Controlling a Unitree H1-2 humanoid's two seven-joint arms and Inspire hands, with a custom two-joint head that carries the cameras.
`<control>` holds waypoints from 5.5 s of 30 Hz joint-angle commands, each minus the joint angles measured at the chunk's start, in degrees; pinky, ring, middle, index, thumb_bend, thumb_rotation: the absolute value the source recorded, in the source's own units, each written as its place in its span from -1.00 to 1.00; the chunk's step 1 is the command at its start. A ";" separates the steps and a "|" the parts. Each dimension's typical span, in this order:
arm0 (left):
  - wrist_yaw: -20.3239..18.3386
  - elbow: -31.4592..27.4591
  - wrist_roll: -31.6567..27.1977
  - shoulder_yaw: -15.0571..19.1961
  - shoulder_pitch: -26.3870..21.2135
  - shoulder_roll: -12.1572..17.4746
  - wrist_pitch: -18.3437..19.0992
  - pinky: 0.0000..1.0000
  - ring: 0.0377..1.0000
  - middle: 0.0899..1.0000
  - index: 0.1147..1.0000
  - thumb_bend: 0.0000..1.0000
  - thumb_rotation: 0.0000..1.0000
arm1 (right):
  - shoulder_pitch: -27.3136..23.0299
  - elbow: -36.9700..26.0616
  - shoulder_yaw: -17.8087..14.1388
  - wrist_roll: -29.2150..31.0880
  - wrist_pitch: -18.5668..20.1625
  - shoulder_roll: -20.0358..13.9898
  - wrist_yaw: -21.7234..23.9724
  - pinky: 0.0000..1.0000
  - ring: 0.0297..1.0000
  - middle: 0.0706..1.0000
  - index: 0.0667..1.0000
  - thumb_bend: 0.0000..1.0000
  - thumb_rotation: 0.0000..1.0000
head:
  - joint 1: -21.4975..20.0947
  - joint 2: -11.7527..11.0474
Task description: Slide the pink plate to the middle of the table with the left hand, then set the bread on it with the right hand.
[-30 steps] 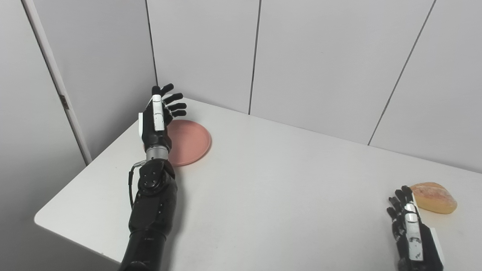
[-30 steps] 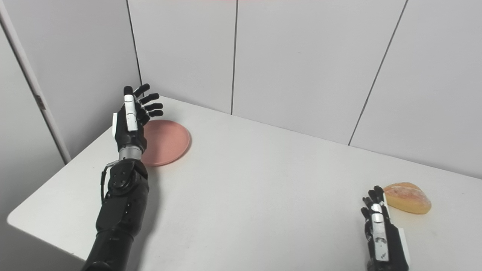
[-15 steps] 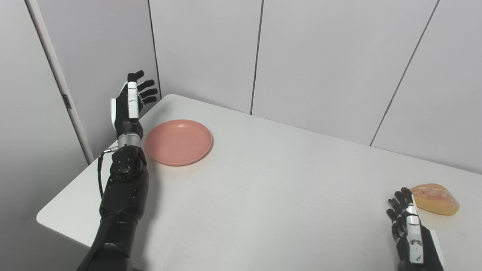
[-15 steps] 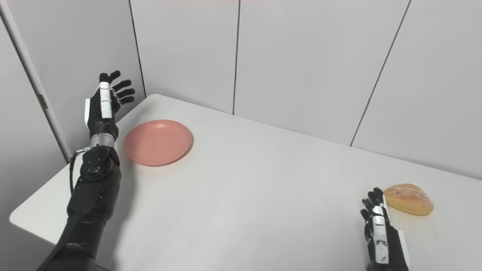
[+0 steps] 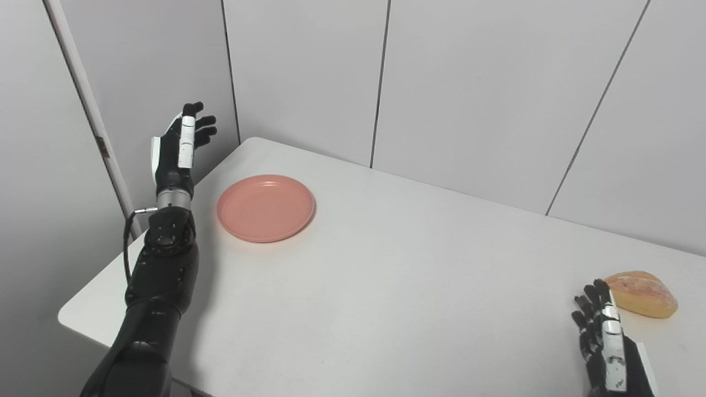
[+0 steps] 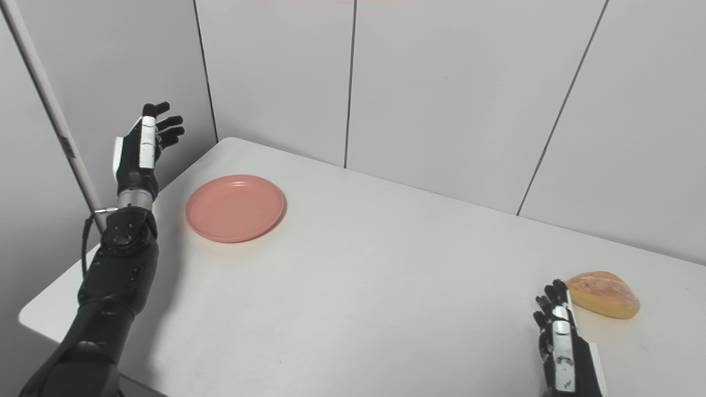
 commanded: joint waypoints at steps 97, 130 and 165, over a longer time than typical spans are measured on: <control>-10.00 22.17 -9.04 -2.94 -8.44 -7.26 -11.82 0.64 0.49 0.56 0.72 0.66 0.92 | -0.62 -5.79 -0.21 -0.34 2.52 0.31 -0.49 1.00 1.00 1.00 1.00 -0.11 0.76 | -1.48 3.74; -13.43 8.48 -9.70 -6.50 -5.10 -14.02 -3.81 0.54 0.52 0.60 0.73 0.58 0.87 | -2.14 -1.45 -1.23 -0.70 -1.63 0.50 -0.55 1.00 1.00 1.00 1.00 0.06 0.71 | -4.79 6.82; -13.78 -4.29 -8.79 -10.15 -0.78 -16.22 4.99 0.62 0.57 0.63 0.72 0.65 0.84 | -3.26 -2.26 0.05 -3.79 -0.58 2.71 -3.07 1.00 0.97 0.98 1.00 0.31 0.64 | -18.93 14.61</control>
